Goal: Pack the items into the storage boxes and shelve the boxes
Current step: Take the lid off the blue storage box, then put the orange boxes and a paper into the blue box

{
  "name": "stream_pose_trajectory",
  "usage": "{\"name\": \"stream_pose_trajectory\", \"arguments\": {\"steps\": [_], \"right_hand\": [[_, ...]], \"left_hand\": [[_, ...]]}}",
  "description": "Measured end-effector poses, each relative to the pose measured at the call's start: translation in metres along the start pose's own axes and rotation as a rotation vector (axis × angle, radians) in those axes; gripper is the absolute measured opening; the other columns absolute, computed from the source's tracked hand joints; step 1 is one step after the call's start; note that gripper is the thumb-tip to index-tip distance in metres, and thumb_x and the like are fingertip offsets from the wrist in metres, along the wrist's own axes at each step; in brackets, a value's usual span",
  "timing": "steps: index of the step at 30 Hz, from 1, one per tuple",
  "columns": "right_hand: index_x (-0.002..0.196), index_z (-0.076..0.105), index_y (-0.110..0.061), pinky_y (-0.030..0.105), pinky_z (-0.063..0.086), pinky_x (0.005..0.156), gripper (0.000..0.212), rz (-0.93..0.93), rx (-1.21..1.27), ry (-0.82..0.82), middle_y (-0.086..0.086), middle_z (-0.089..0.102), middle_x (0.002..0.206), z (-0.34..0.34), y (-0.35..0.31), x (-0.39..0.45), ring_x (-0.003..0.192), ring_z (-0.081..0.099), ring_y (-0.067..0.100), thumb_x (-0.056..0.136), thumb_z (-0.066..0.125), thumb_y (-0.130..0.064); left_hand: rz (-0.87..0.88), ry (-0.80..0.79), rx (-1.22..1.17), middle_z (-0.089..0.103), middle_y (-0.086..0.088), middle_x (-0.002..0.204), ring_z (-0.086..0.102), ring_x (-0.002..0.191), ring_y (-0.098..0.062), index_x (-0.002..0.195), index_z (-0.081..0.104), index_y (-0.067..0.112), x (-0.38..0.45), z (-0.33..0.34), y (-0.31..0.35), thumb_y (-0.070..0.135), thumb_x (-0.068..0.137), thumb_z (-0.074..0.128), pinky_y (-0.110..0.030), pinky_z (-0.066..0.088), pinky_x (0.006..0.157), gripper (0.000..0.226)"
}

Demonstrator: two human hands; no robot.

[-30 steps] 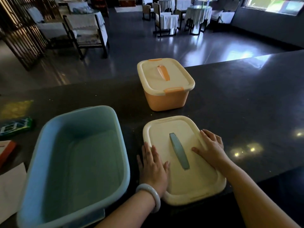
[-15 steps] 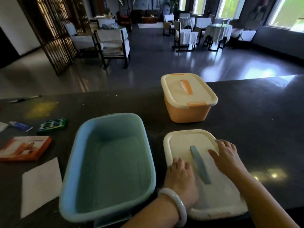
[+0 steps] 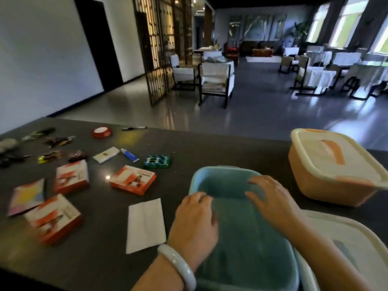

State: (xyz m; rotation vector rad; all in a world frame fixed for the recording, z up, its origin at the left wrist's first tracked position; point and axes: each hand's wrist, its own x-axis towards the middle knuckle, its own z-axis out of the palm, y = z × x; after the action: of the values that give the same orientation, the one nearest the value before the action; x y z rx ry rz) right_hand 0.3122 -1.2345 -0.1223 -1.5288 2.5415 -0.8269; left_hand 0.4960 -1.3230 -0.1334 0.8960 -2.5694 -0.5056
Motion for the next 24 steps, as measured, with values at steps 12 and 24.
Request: {"name": "stream_pose_trajectory", "arguments": {"steps": [12, 24], "right_hand": [[0.129, 0.053, -0.024, 0.024, 0.037, 0.102, 0.043, -0.135, 0.028, -0.301, -0.007, 0.050, 0.131, 0.098, -0.144, 0.036, 0.120, 0.048, 0.009, 0.090, 0.059, -0.042], [0.134, 0.046, -0.030, 0.033, 0.044, 0.100, 0.052, 0.244, 0.018, -0.482, -0.005, 0.044, 0.140, 0.205, -0.205, 0.041, 0.124, 0.048, 0.013, 0.086, 0.064, -0.042]], "left_hand": [[-0.441, -0.130, 0.027, 0.039, 0.007, 0.143, 0.037, 0.131, -0.011, 0.139, 0.043, 0.028, -0.051, -0.045, -0.190, 0.039, 0.097, 0.048, -0.029, 0.033, 0.109, 0.044], [-0.370, -0.345, 0.109, -0.005, 0.001, 0.161, -0.006, 0.147, -0.021, 0.153, 0.008, 0.028, -0.072, -0.030, -0.309, 0.050, 0.094, 0.046, -0.041, 0.005, 0.120, 0.073]]}}
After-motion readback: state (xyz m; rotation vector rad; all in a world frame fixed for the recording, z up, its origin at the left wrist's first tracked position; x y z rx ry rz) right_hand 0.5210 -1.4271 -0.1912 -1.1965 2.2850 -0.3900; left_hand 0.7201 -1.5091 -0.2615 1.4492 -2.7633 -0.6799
